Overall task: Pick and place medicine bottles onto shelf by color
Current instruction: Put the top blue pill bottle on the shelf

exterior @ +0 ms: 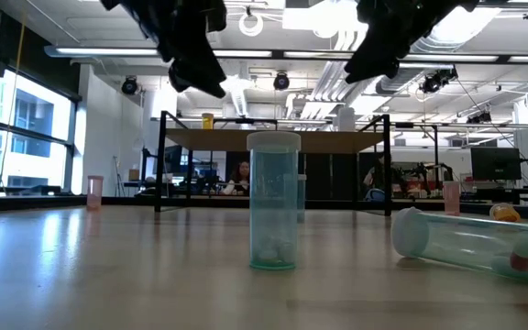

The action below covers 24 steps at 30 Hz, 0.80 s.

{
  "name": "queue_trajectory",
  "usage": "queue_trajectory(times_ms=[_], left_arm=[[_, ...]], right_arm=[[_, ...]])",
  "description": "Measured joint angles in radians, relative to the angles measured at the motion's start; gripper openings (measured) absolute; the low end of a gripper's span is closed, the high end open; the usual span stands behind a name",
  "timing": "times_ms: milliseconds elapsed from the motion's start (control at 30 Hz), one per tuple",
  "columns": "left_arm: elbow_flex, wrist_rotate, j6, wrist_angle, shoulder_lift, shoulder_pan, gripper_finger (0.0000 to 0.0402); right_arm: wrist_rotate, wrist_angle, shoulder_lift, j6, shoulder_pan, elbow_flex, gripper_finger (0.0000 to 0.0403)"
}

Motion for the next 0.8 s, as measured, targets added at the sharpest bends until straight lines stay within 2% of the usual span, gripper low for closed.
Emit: queue_trajectory(times_ms=[400,600,800], left_arm=[[-0.183,-0.004,-0.087,0.233,-0.008,-0.07,0.0184],[-0.217,-0.003,-0.103,0.291,-0.007,-0.085,0.0184],[-0.218,-0.002,-0.088,0.299,-0.007,-0.07,0.0184]], right_arm=[[-0.002,-0.064,0.0,-0.006,0.141,0.0,0.0184],[0.003,-0.071,0.0,-0.05,0.211,0.0,0.0184],[0.075,-0.058,0.0,-0.052,0.262,0.0,0.0184]])
